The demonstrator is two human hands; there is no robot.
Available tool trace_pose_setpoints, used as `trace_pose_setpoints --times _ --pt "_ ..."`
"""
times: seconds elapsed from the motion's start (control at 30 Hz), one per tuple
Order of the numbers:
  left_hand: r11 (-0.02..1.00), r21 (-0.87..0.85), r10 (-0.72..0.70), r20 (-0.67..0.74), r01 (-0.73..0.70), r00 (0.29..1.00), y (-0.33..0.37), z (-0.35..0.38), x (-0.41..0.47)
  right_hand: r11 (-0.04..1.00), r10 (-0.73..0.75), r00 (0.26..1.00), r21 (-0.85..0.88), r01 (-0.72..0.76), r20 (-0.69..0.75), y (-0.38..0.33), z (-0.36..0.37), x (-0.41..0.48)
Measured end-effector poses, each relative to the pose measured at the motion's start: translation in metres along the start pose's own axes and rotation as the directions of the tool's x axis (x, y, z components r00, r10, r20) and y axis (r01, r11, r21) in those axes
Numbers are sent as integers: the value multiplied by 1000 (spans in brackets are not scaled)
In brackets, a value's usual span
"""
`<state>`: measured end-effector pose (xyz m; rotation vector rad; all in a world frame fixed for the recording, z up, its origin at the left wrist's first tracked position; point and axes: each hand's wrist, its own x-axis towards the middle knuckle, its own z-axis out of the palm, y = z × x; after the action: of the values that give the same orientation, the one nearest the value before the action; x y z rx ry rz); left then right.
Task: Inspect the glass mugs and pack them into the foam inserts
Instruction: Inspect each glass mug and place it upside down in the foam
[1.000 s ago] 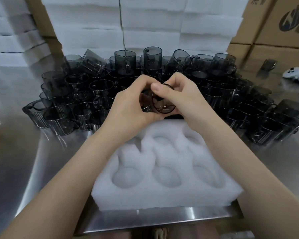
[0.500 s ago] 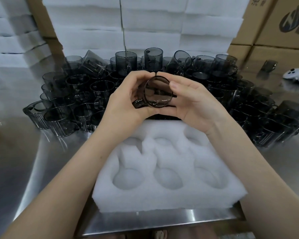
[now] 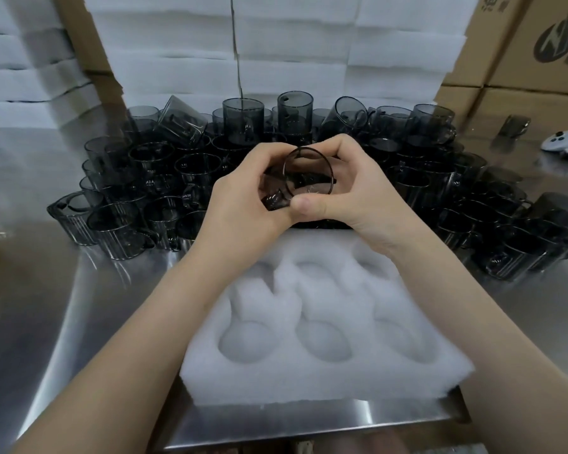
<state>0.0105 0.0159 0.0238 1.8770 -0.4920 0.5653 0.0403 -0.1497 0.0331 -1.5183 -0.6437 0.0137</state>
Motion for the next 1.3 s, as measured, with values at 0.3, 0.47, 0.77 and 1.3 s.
trace_pose_setpoints --times 0.3,0.47,0.77,1.3 --pt "967 212 130 75 -143 989 3 5 -1 980 -44 976 -201 0 -215 -2 9 2" --pt "918 360 180 0 -168 984 4 5 -1 999 34 978 8 -33 -207 -5 8 3" --pt "923 -383 -24 -96 -14 995 7 0 0 958 109 991 259 -124 73 -6 -3 7" --pt "961 -273 -21 41 31 999 -3 -7 0 996 -82 997 43 81 2 -7 -3 -2"
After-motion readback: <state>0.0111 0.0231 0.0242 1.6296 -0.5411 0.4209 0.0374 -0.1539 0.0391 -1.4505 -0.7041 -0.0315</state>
